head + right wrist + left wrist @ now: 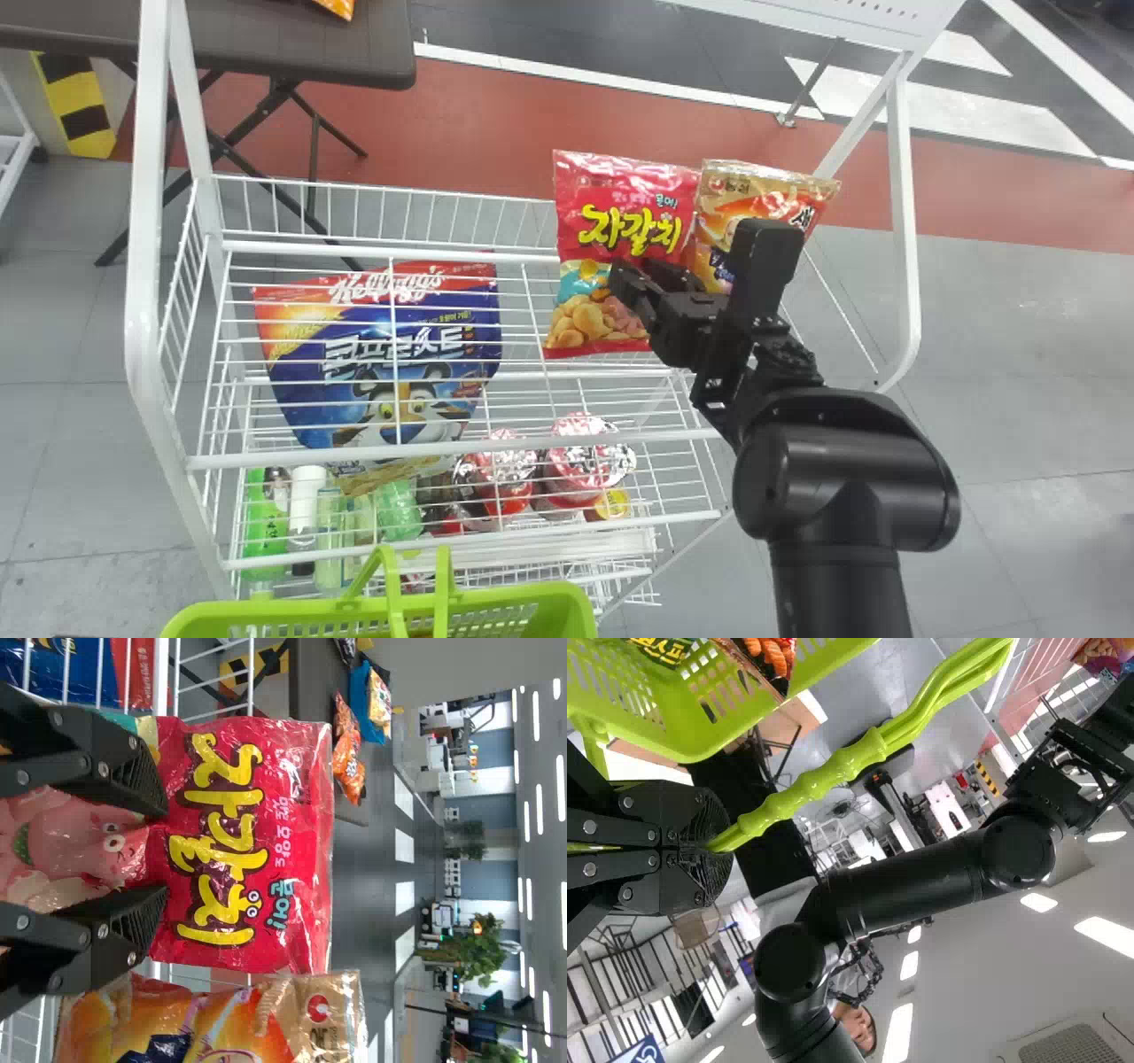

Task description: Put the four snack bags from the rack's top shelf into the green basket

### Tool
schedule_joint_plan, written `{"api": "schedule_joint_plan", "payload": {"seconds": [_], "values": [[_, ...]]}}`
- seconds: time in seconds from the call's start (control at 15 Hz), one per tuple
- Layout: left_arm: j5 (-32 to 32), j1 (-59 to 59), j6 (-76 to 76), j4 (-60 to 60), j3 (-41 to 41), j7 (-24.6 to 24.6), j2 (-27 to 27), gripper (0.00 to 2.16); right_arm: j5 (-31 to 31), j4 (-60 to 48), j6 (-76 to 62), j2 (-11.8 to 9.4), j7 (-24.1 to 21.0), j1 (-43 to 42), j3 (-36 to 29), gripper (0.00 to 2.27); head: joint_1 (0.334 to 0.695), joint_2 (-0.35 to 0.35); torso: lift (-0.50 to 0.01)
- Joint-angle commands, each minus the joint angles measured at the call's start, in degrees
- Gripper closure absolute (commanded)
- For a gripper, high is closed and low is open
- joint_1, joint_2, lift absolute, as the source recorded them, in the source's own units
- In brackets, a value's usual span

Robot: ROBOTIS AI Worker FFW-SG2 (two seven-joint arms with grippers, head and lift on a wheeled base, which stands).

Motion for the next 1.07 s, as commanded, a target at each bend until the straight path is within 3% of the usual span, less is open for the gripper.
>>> {"api": "schedule_joint_plan", "payload": {"seconds": [0.0, 0.47, 0.8, 1.0], "values": [[0.00, -0.36, 0.17, 0.07, -0.17, 0.09, -0.01, 1.76, -0.08, -2.16, 0.16, 0.00, 1.00, 0.93, -0.26, 2.04, 0.695, -0.350, 0.000], [-0.09, -0.89, 0.35, 0.34, -0.26, 0.44, -0.19, 1.76, -3.15, -7.78, 0.16, 0.00, 2.05, 4.36, -1.93, 2.05, 0.695, -0.350, 0.000], [-0.09, -2.29, 0.52, 0.86, 0.27, 0.79, -0.19, 1.76, -10.71, -25.18, 8.60, 0.09, 2.67, 16.49, -2.54, 2.05, 0.695, -0.350, 0.000], [0.26, -2.38, 0.52, 1.04, 0.80, 0.79, -0.36, 1.76, -15.72, -35.55, 19.14, 1.49, 3.02, 23.61, -5.00, 2.05, 0.695, -0.350, 0.000]]}}
